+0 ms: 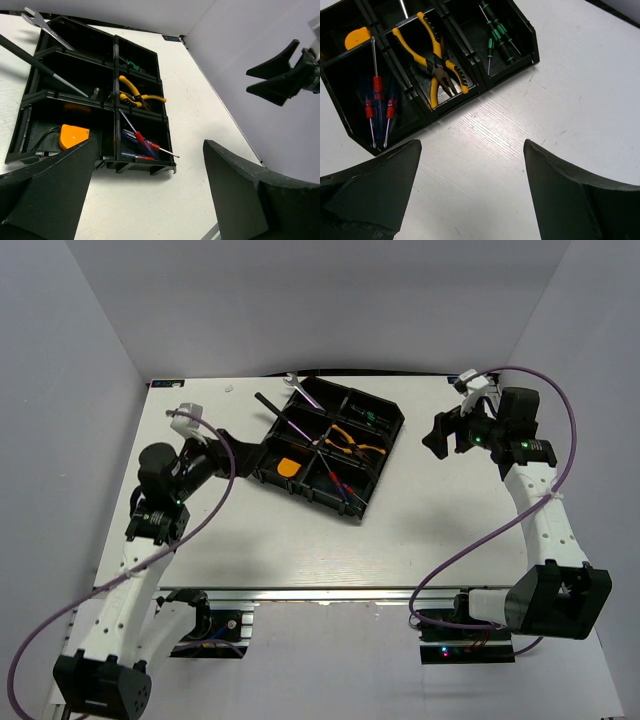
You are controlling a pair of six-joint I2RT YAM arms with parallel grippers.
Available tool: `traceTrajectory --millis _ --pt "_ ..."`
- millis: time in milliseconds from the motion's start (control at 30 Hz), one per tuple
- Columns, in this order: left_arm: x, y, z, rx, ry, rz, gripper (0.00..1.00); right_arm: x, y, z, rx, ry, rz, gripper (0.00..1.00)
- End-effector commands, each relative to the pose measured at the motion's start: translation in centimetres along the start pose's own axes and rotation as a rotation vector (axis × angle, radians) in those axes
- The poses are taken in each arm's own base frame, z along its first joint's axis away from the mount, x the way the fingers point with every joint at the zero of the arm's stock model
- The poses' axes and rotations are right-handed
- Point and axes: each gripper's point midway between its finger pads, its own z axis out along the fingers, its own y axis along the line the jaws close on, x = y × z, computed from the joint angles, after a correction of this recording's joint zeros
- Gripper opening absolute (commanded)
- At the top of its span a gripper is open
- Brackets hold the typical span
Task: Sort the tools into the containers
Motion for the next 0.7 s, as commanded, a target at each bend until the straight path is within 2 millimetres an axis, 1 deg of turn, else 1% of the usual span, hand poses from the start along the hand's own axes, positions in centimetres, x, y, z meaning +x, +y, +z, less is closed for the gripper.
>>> traceTrajectory --millis 0,100,133,200,233,500,667 --pt "1.0 0.2 -1.2 -0.015 0.001 0.017 0.98 -1.6 -1.0 -0.9 0.094 -0.049 0.078 0.89" --pt "1.5 0.0 -1.8 -0.012 -0.005 -0.005 0.98 -1.1 -1.4 -0.9 0.126 -0.044 0.105 0.89" --pt "2.1 0.2 -1.9 -0.013 0.001 -0.010 0.98 -1.1 -1.5 -1.0 0.139 -0.051 0.110 0.89" --pt "2.2 0.1 -2.2 -0.007 -0.013 -0.014 0.98 -0.9 -1.8 -1.1 0.162 -0.050 0.120 0.90" --pt "2.6 0.3 -2.2 -0.010 -0.009 -0.019 0.98 -0.8 -1.9 -1.2 0.173 -0.051 0.120 0.89" --pt "3.1 0.6 -2.3 -0.016 -0.006 -0.025 0.98 -0.1 -2.9 -1.3 0.236 -0.032 0.142 0.89" --pt "2.9 0.6 -2.4 -0.021 -0.011 -0.030 0.98 0.0 -3.0 -1.3 0.246 -0.029 0.148 0.89"
